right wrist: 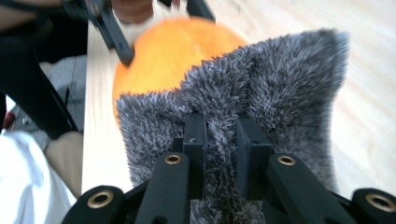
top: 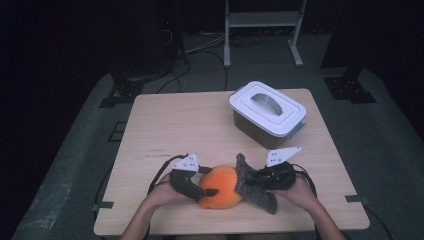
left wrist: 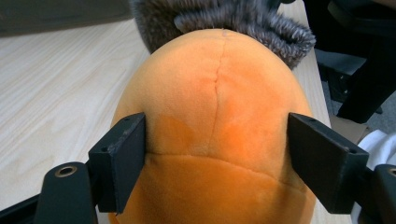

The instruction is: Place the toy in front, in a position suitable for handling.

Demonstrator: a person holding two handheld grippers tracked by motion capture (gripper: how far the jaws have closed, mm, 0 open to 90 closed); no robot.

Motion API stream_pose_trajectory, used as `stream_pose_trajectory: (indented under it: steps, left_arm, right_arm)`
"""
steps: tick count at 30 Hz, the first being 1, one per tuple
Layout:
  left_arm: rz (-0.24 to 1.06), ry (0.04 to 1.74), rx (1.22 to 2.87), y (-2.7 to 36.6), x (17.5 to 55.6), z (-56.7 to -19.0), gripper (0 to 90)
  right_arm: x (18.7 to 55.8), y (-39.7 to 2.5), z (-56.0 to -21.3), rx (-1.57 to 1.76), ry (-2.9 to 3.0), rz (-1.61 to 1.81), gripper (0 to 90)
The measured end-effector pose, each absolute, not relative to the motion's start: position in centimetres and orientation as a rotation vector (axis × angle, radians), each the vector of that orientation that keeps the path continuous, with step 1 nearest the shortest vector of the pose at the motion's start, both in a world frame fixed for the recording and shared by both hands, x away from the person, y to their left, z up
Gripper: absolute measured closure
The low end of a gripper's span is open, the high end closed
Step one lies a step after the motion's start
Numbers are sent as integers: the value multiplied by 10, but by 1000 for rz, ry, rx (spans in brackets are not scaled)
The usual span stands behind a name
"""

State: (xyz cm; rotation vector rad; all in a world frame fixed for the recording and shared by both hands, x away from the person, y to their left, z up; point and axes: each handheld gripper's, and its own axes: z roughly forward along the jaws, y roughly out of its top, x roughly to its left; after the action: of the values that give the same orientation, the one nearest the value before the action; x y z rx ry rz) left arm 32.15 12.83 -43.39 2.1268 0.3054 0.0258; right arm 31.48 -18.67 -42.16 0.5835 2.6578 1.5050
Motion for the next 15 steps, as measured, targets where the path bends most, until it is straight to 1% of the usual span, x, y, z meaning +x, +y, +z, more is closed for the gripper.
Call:
stream_pose_trajectory:
  steps: [3, 6, 9, 13, 15]
  left_arm:
    - [48, 257, 2124, 124, 318, -432, 221]
    - [66, 223, 2130, 120, 314, -431, 216]
    - [64, 231, 2129, 120, 315, -428, 183]
    - [40, 291, 2125, 120, 318, -426, 98]
    - [24, 307, 2133, 120, 319, -428, 95]
  right_arm:
    - [312, -184, -413, 551, 2605, 1609, 755]
    - [313, -179, -416, 536, 2640, 1571, 754]
    - [314, -181, -422, 559, 2676, 1589, 753]
    - [312, -184, -424, 555, 2702, 1568, 753]
    - [312, -187, -424, 553, 2719, 1554, 752]
